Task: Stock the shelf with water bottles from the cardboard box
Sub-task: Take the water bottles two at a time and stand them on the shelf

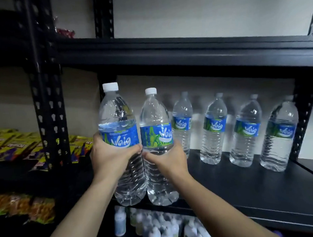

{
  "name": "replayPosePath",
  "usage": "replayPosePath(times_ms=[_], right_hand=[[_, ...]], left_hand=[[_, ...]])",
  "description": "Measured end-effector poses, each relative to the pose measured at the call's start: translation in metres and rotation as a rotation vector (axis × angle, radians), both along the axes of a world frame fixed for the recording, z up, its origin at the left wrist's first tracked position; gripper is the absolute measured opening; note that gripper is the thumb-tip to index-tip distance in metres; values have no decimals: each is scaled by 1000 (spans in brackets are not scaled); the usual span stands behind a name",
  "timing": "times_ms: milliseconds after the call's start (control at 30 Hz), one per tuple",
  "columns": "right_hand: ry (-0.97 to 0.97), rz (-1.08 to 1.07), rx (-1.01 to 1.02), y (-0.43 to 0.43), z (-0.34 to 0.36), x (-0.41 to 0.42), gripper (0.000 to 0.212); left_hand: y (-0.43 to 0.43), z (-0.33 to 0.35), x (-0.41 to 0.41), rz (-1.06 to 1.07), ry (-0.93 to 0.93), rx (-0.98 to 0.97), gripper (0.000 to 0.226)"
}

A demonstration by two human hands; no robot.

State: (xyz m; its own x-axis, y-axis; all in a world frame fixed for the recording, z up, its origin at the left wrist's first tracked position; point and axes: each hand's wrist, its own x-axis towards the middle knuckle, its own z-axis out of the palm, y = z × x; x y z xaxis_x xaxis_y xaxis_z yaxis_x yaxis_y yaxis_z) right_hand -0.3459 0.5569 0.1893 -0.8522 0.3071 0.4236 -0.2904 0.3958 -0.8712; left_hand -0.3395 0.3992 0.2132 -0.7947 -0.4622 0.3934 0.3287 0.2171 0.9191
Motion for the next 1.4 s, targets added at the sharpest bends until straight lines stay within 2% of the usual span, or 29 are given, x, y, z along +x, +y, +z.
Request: replayPosePath(times_ms=[67,167,267,467,767,900,1067,1233,1400], right_hand=[[-14,-8,-10,-4,11,-27,72],[1,-30,-6,-9,21,-69,59],[39,-26,-120,-11,28,-106,66],[133,-142,-106,-10,16,-151,68],[91,-146,-136,0,-13,-189,70],[88,-73,-116,-2,-24,-204,82],[-46,-45,44,4,-55,-197,116],[-86,-169,13,3,-68,-200,94],[-101,-201,27,-4,-63,-202,99]], left_hand=[[-2,11,-13,4,15,-17,87],[-4,22,-28,10,21,-32,83],[-4,25,-43,-3,27,-22,84],[-6,20,-74,-31,50,-78,86],[-8,2,-104,-17,44,-97,88],[-4,-3,-111,-16,50,-100,93],[-2,-3,-115,-22,45,-84,90],[-4,1,-117,-8,55,-88,84],[-6,4,-119,-12,71,-87,85]])
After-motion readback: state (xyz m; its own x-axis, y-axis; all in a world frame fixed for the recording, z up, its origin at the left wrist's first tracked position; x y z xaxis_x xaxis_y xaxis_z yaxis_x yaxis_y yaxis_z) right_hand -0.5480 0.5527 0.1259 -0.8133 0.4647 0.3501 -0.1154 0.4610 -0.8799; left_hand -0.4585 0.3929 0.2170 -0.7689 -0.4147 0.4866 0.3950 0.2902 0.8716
